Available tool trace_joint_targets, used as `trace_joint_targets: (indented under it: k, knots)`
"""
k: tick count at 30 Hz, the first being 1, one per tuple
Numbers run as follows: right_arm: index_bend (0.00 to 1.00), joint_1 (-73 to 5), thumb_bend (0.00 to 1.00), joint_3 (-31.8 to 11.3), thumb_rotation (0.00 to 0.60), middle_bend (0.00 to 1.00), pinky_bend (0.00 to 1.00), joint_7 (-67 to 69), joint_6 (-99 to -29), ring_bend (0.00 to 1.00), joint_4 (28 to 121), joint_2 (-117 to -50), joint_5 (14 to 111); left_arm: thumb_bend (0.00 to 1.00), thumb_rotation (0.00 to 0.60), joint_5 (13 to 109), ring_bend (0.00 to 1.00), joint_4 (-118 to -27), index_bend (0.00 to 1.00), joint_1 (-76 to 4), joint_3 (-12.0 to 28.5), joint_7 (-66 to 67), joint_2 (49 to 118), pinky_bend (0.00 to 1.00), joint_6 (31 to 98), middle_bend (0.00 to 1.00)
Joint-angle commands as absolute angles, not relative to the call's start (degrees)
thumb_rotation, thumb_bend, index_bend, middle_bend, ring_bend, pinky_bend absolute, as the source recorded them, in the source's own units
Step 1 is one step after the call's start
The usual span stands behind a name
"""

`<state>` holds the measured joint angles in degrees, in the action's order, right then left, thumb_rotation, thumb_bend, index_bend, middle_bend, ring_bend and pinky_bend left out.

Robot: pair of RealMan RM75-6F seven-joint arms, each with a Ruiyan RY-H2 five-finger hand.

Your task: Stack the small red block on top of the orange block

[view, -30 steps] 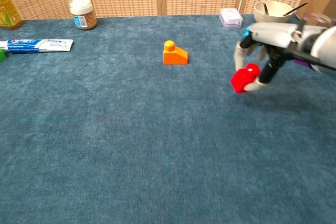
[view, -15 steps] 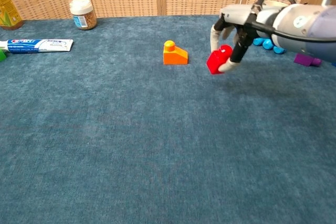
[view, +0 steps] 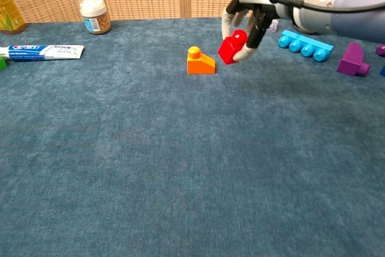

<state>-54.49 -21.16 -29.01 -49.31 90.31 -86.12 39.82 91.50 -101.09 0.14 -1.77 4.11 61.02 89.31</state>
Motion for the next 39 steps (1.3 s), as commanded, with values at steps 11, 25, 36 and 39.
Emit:
trace_joint_targets:
  k: [11,25,36,39]
  knots:
    - [0.61,-59.7,0.22,-21.27,0.6,0.28,0.28,-21.2,-43.91,0.21,79.99,-89.26,45.83,0.32,0.6,90.43,0.15,-101.44,0.36,-0.07,-1.69,5.35,61.78,0.11,88.09,0.24]
    - [0.6,-65.7,0.21,-20.76,0.6,0.28,0.28,-22.6,-42.65,0.21,69.51,-94.95,42.77,0.32,0.6,89.81,0.15,-100.75,0.36,0.04,-1.69,4.73,62.03,0.11,87.81,0.24]
    - [0.6,-68.58,0.21,-20.46,0.6,0.28,0.28,-23.24,-40.89,0.21,63.11,-97.78,40.0,0.32,0.6,89.06,0.15,-99.85,0.36,-0.27,-1.5,4.05,62.47,0.11,86.93,0.24]
    - [0.6,-69.15,0.21,-20.31,0.6,0.28,0.28,-23.54,-40.46,0.21,61.86,-98.31,39.25,0.32,0.6,88.98,0.15,-99.59,0.36,-0.42,-1.42,3.9,62.65,0.11,86.73,0.24]
